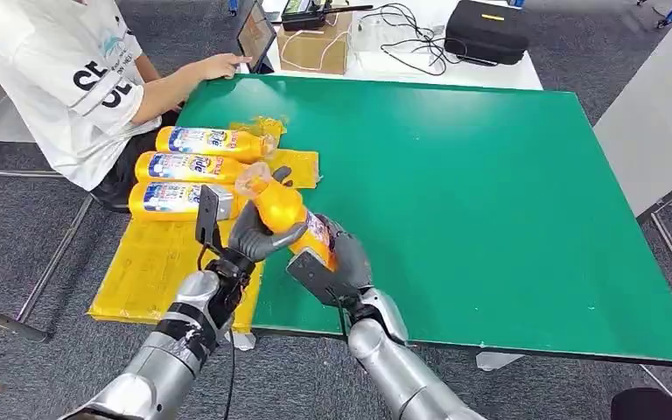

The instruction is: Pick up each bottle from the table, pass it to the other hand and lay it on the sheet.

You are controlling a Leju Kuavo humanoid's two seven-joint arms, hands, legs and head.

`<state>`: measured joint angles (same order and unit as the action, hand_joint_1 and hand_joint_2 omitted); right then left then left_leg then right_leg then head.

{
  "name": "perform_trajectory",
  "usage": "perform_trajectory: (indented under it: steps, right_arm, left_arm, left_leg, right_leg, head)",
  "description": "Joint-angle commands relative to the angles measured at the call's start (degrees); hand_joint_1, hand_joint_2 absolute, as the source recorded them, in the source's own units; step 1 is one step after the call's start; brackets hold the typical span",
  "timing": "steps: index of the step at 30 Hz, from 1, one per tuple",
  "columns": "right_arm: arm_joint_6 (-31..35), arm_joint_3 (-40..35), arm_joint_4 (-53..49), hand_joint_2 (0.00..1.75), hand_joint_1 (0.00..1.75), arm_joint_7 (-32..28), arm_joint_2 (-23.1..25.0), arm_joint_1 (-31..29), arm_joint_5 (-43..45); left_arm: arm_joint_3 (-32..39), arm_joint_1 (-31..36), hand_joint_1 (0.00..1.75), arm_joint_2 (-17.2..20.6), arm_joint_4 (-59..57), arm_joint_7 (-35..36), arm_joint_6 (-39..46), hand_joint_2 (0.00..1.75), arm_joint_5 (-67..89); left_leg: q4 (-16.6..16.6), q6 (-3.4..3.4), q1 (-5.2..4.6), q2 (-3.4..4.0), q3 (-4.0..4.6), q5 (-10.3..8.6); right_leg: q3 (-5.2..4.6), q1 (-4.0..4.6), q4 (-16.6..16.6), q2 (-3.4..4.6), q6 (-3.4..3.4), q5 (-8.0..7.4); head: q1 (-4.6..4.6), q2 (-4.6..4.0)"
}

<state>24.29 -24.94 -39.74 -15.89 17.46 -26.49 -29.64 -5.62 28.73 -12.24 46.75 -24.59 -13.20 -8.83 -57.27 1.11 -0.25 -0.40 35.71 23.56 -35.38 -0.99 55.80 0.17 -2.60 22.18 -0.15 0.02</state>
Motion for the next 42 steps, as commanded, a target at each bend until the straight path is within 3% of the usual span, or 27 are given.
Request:
perform_trajectory:
  steps: [1, 2, 16, 17, 18, 23, 24, 25, 28, 39, 42]
  right_arm:
    - [-1.5, -4.2, 7.7, 1.75, 1.75, 0.9, -0.1, -2.2, -0.9]
    - [-1.5, -4.1, 7.7, 1.75, 1.75, 0.8, 0.0, -2.5, -0.7]
    - [1.8, -0.8, 1.4, 1.75, 1.75, -1.2, 0.4, -4.6, 2.9]
    - [1.9, -1.0, 1.2, 1.75, 1.61, -0.8, 0.3, -4.7, 2.7]
    - [2.2, -1.1, 0.5, 1.75, 0.07, -0.9, 0.3, -4.7, 2.8]
    - [2.2, -1.1, 0.4, 1.75, 0.07, -0.9, 0.2, -4.8, 2.8]
    - [2.8, -0.9, -0.3, 1.75, 0.00, -1.0, 0.1, -4.6, 3.1]
    - [3.6, 0.4, -2.9, 1.75, 0.00, -1.3, -1.5, -3.1, 4.7]
    - [3.8, 1.4, -4.5, 1.75, 0.00, -1.7, -2.6, -2.3, 5.6]
    - [3.9, 6.2, -12.7, 1.75, 0.00, -1.9, -5.7, 2.4, 6.6]
    - [3.5, 7.8, -13.5, 1.75, 0.00, -1.9, -5.7, 2.9, 6.3]
  left_arm:
    - [-2.8, 1.0, 0.00, 0.9, 1.2, 0.4, 0.2, 1.75, -1.1]
    - [-2.8, 1.0, 1.75, 1.1, 1.0, 0.4, -0.5, 1.75, -1.6]
    - [-3.7, 1.5, 1.75, 1.4, -1.3, 0.3, -3.8, 1.75, -3.5]
    - [-3.7, 1.5, 1.75, 1.4, -1.3, 0.4, -4.0, 1.75, -3.6]
    - [-3.3, 1.6, 1.75, 1.4, -1.3, 0.4, -4.2, 1.75, -4.3]
    - [-3.3, 1.7, 1.75, 1.5, -1.3, 0.4, -4.3, 1.75, -4.4]
    - [-2.9, 1.8, 1.75, 1.6, -1.4, 0.6, -3.7, 1.75, -4.7]
    - [-2.8, 2.5, 1.75, 3.7, 0.7, -1.9, 1.2, 1.75, -1.1]
    - [-2.5, 3.2, 1.75, 5.5, 1.7, -2.5, 5.2, 1.75, 3.0]
    - [3.5, 2.6, 1.75, 10.3, 9.4, -4.7, 15.3, 1.75, 15.6]
    - [2.2, 2.1, 1.75, 12.4, 12.9, -5.2, 23.9, 1.75, 28.8]
  left_leg:
    - [0.0, -0.11, 0.09, 0.07, -0.35, 0.17]
    - [0.0, -0.07, 0.06, 0.01, -0.20, 0.09]
    - [0.0, -0.05, 0.01, 0.00, -0.04, 0.04]
    - [-0.1, -0.09, 0.06, 0.03, -0.15, 0.12]
    - [-0.1, -0.07, 0.03, 0.05, -0.16, 0.11]
    - [-0.1, -0.07, 0.04, 0.06, -0.14, 0.11]
    - [-0.1, -0.08, 0.05, 0.06, -0.17, 0.14]
    - [0.0, -0.05, 0.00, 0.03, -0.04, 0.04]
    - [0.0, -0.07, 0.06, -0.02, -0.14, 0.07]
    - [-0.1, -0.10, 0.09, 0.11, -0.24, 0.15]
    - [0.0, -0.05, 0.04, 0.09, -0.07, 0.03]
  right_leg:
    - [0.34, 0.10, 0.0, 0.00, 0.14, 0.15]
    - [0.21, 0.07, 0.0, -0.03, 0.09, 0.09]
    - [0.04, 0.02, 0.0, -0.01, 0.06, 0.04]
    - [0.15, 0.07, 0.1, 0.01, 0.11, 0.10]
    - [0.14, 0.04, 0.1, 0.03, 0.10, 0.09]
    - [0.13, 0.05, 0.1, 0.04, 0.10, 0.09]
    - [0.17, 0.06, 0.1, 0.04, 0.11, 0.11]
    - [0.03, 0.00, 0.0, 0.02, 0.06, 0.03]
    - [0.15, 0.07, 0.0, -0.04, 0.09, 0.07]
    - [0.22, 0.11, 0.0, 0.03, 0.12, 0.12]
    - [0.05, 0.04, 0.0, 0.03, 0.06, 0.02]
  head:
    - [-0.02, -0.02]
    - [0.02, 0.00]
    - [0.02, -0.02]
    - [0.00, 0.00]
    - [0.00, -0.02]
    - [0.02, -0.02]
    - [0.02, -0.02]
    - [0.00, 0.00]
    - [0.02, 0.00]
    - [0.00, -0.02]
    - [0.02, 0.00]
